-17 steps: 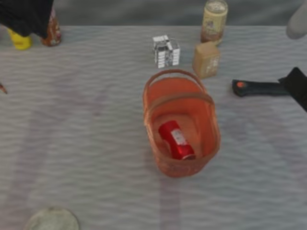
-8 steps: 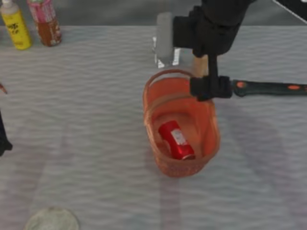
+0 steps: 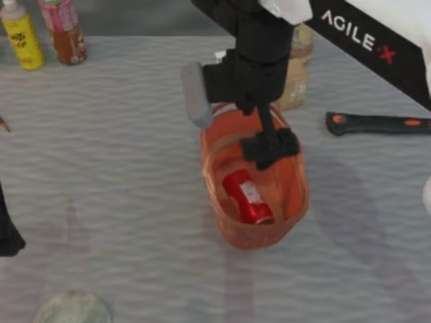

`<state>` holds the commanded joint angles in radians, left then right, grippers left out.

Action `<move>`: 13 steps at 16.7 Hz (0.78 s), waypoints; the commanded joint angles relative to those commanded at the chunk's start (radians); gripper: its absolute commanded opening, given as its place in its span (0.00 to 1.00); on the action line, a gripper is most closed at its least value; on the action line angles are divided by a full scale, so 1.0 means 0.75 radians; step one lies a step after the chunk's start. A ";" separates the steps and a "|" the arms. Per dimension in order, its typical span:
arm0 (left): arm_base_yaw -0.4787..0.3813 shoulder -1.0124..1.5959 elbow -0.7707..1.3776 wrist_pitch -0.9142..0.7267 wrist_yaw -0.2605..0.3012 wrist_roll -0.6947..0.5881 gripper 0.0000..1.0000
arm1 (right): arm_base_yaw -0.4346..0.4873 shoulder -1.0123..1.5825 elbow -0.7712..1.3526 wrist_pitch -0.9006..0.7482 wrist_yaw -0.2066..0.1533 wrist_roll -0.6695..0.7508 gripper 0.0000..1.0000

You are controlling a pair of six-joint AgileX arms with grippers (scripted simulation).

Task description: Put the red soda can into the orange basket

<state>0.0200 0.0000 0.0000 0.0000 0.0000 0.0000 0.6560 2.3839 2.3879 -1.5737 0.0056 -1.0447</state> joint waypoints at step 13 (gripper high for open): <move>0.000 0.000 0.000 0.000 0.000 0.000 1.00 | 0.001 -0.035 -0.169 0.134 0.000 0.000 1.00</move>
<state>0.0200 0.0000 0.0000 0.0000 0.0000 0.0000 0.6566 2.3575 2.2608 -1.4730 0.0053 -1.0443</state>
